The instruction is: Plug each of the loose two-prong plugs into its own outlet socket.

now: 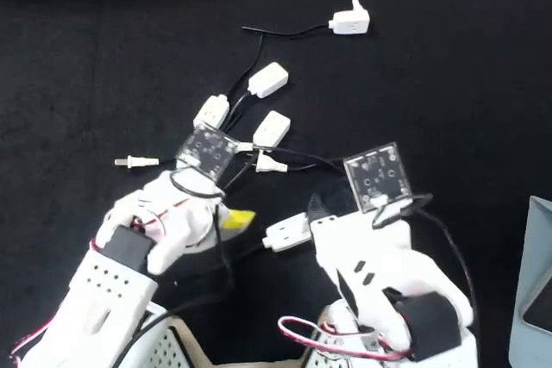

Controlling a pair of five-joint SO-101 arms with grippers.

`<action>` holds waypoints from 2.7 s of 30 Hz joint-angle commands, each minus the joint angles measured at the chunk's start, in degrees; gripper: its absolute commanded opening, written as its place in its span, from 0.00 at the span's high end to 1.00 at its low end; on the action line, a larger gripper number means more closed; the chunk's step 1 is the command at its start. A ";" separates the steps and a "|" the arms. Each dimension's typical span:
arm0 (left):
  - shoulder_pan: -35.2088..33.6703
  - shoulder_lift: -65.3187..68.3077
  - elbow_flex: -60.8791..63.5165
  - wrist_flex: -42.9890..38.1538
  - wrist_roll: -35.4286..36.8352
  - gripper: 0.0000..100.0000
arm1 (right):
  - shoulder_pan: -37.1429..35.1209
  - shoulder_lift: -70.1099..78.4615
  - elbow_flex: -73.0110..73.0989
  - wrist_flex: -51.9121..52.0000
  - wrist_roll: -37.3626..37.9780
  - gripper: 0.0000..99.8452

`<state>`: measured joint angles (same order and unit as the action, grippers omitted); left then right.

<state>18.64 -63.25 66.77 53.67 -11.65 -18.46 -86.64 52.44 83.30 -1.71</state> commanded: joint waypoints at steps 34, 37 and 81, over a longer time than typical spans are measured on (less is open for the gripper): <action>17.80 51.69 -16.13 -24.44 -2.02 0.81 | 0.79 0.04 -14.81 -0.26 -4.92 0.86; 19.03 51.60 -16.22 -24.18 -2.02 0.87 | 0.79 0.04 -14.81 0.00 -4.92 0.86; -18.33 99.25 -103.34 -11.52 -27.96 0.97 | 4.31 0.57 0.04 -8.09 -4.57 0.86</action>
<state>0.35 29.49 -22.64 43.38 -37.14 -16.88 -86.73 52.70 76.35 -5.93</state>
